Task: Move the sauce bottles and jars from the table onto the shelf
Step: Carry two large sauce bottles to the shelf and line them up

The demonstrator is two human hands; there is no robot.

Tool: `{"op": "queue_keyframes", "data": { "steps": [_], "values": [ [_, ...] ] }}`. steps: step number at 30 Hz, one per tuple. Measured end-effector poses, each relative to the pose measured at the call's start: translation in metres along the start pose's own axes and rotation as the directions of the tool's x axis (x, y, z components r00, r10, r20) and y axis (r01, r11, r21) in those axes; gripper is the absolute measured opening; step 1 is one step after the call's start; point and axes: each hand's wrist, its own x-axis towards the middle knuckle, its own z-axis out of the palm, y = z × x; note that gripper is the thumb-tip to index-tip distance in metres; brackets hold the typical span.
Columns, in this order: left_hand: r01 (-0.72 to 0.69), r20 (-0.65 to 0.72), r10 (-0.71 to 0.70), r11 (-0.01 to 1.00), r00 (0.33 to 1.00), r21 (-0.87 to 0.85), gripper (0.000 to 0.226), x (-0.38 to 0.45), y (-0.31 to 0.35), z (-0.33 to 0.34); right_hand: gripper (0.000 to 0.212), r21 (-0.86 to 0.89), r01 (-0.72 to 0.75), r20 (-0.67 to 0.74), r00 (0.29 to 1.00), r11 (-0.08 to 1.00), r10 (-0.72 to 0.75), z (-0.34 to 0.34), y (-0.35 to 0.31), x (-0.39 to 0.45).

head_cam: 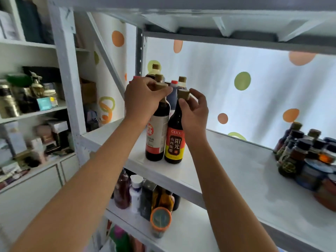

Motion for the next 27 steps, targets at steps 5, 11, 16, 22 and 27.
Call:
{"op": "queue_keyframes", "data": {
  "steps": [5,11,16,22,27],
  "values": [
    [-0.096,0.022,0.097,0.995,0.995,-0.032,0.051,-0.037,-0.018,0.011,0.028,-0.147,0.010,0.120,0.993,0.989,0.008,-0.025,0.006,-0.001],
    [0.262,0.308,-0.216,0.958,0.926,-0.114,0.072,-0.102,-0.075,0.021,0.026,-0.385,-0.069,0.254,0.951,0.920,0.178,-0.053,0.025,-0.024],
    [0.324,0.303,-0.287,0.942,0.909,-0.080,0.067,-0.111,-0.098,0.020,0.039,-0.588,-0.173,0.231,0.900,0.790,0.369,-0.065,0.049,-0.039],
    [0.303,0.214,-0.314,0.949,0.925,0.083,0.063,-0.089,-0.104,0.035,0.043,-0.673,-0.170,0.246,0.866,0.720,0.435,-0.060,0.047,-0.018],
    [0.286,0.209,-0.305,0.951,0.929,0.117,0.060,-0.056,-0.110,0.048,0.042,-0.714,-0.102,0.242,0.893,0.693,0.380,-0.040,0.068,0.006]
  ]
}}
